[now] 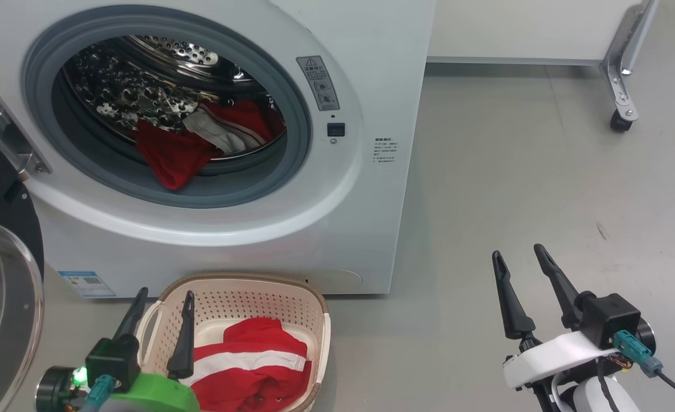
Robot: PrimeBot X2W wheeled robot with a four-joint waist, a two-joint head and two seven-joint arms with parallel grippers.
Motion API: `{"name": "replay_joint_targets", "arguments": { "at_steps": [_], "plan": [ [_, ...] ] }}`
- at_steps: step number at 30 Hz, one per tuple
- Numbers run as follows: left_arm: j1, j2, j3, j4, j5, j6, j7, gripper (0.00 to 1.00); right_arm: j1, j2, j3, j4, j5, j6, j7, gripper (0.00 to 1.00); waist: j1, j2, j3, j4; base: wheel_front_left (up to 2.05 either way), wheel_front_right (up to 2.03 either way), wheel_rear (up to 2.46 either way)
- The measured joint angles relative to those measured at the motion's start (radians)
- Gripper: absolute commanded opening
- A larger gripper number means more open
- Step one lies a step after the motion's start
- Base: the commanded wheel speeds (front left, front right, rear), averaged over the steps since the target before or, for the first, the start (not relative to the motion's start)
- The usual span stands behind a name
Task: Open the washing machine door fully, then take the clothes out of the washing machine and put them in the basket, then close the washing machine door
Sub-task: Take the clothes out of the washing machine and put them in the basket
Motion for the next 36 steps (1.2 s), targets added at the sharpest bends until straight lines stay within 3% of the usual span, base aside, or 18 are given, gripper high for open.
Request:
{"name": "replay_joint_targets", "arguments": {
  "at_steps": [16,36],
  "plan": [
    [0.041,-0.002,0.002,-0.076,0.001,0.003,0.0,1.0,0.017,0.0,0.01,-0.013,0.012,-0.021,0.0,1.0,0.0,0.0,-0.004,-0.02,0.0,0.0,0.0],
    [0.058,-0.003,-0.003,-0.107,0.005,0.009,0.0,1.0,0.028,0.0,0.015,-0.027,0.012,-0.023,0.0,1.0,0.0,0.0,0.02,-0.03,0.0,0.0,0.0]
  ]
}}
